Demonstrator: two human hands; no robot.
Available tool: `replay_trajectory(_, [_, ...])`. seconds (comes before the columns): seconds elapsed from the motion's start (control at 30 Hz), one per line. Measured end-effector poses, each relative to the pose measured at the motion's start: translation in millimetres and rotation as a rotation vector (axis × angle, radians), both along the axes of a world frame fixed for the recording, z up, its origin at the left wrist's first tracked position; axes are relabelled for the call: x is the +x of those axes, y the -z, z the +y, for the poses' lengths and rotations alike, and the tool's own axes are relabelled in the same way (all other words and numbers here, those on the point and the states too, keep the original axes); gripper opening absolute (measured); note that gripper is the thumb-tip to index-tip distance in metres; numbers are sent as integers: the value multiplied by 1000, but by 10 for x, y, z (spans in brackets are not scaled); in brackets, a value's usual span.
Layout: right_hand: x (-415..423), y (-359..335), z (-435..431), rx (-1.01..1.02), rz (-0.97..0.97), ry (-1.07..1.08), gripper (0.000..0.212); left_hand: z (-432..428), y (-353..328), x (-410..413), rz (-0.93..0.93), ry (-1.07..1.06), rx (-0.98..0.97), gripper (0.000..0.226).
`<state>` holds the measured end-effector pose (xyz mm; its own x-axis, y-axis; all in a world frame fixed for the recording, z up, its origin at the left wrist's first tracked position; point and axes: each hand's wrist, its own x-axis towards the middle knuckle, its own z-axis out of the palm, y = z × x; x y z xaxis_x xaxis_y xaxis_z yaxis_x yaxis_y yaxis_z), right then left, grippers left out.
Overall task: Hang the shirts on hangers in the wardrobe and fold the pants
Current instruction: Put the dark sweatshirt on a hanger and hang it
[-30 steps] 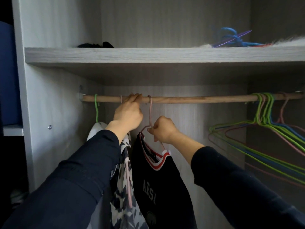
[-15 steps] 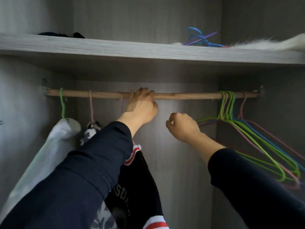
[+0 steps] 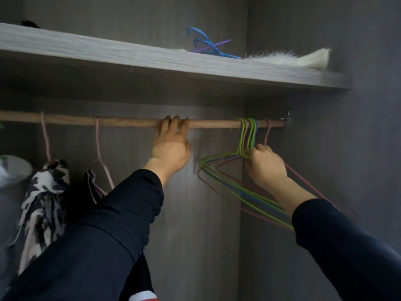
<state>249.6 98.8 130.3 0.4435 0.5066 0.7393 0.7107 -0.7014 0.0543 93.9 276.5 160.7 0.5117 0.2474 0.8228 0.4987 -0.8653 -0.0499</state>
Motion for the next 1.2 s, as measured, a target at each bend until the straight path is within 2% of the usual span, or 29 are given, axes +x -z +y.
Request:
replay_trajectory(0.17, [6, -70, 71, -33, -11, -17, 19, 49, 5, -15, -50, 50, 8, 59])
replay_trajectory(0.4, [-144, -262, 134, 199, 270, -183, 12, 31, 11, 11, -75, 55, 2, 58])
replay_trajectory(0.57, [-225, -266, 199, 415, 541, -363, 26, 9, -6, 3, -49, 44, -17, 59])
replay_trajectory(0.67, [-280, -145, 190, 488, 525, -456, 19, -16, -5, 7, -18, 13, -38, 62])
replay_trajectory(0.77, [-363, 12, 102, 519, 517, -549, 40, -53, 5, 22, 21, -17, -68, 66])
replay_trajectory(0.83, [-405, 141, 24, 469, 556, -547, 40, -86, 14, 38, 51, -33, -98, 68])
replay_trajectory(0.93, [-458, 339, -157, 416, 673, -502, 29, -191, 94, 67, 46, -3, -162, 71])
replay_trajectory(1.2, [-726, 491, -1249, 384, 905, -346, 25, -1128, 925, 211, 75, 344, -398, 57])
